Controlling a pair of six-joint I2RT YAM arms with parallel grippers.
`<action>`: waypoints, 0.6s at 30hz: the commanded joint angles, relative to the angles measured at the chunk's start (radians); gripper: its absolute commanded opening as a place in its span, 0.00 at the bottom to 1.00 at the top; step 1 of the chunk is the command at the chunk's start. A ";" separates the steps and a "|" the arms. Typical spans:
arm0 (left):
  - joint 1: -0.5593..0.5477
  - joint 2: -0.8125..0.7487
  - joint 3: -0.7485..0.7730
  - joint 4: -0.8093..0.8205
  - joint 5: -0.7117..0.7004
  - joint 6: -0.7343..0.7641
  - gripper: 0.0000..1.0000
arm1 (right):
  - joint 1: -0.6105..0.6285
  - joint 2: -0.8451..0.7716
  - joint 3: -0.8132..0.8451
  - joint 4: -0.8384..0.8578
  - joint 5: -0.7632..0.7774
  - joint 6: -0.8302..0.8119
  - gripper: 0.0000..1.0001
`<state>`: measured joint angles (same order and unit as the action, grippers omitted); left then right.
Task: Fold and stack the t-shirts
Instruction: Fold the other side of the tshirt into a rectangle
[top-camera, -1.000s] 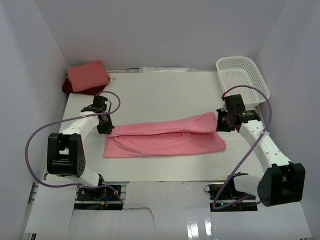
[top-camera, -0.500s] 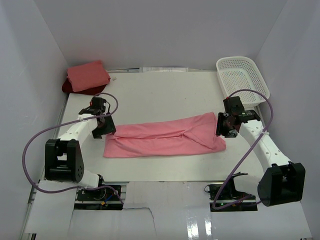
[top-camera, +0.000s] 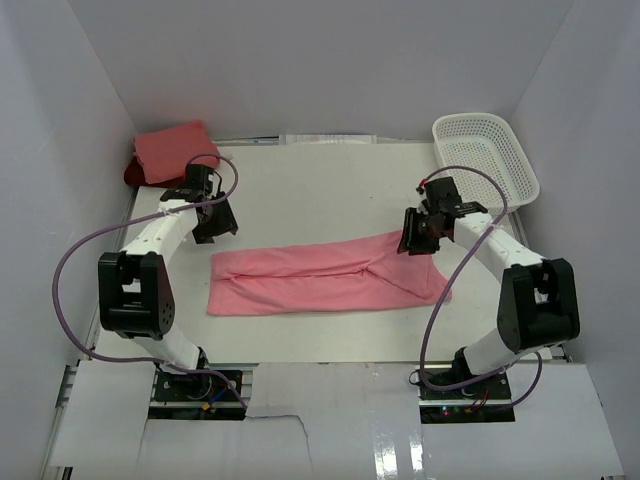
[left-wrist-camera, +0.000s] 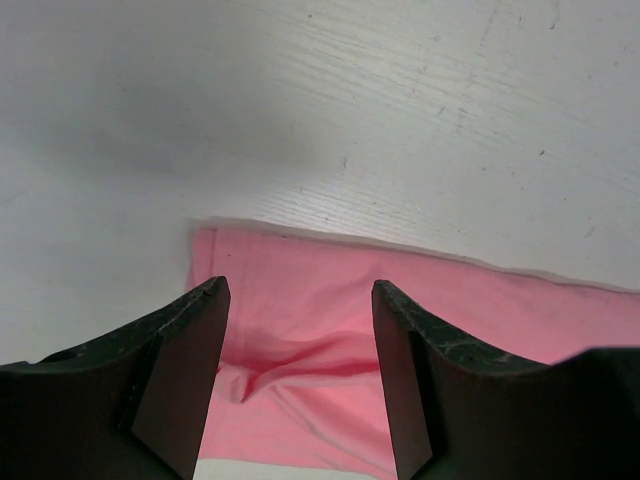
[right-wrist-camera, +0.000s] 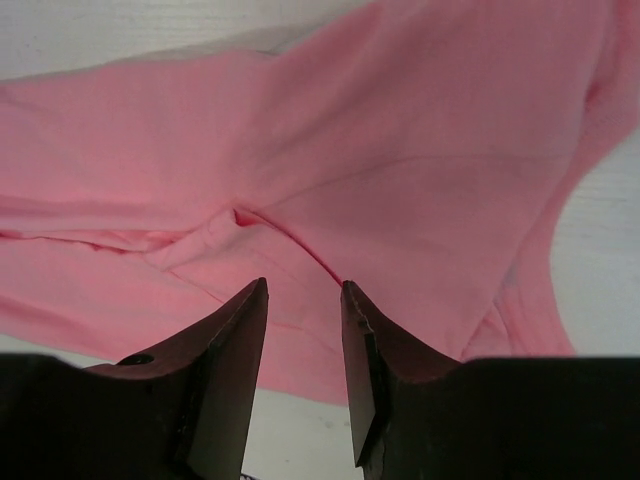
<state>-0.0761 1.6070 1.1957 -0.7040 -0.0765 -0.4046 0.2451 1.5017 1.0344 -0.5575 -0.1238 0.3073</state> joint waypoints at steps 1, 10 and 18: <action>-0.007 0.039 0.047 0.020 0.073 -0.014 0.70 | 0.020 0.054 0.027 0.134 -0.108 -0.002 0.42; -0.014 0.114 0.058 0.035 0.118 -0.007 0.69 | 0.074 0.196 0.090 0.195 -0.178 0.007 0.42; -0.014 0.116 0.054 0.035 0.112 0.003 0.69 | 0.141 0.247 0.104 0.196 -0.163 0.029 0.37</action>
<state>-0.0875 1.7374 1.2201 -0.6918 0.0235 -0.4084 0.3641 1.7451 1.1015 -0.3828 -0.2764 0.3225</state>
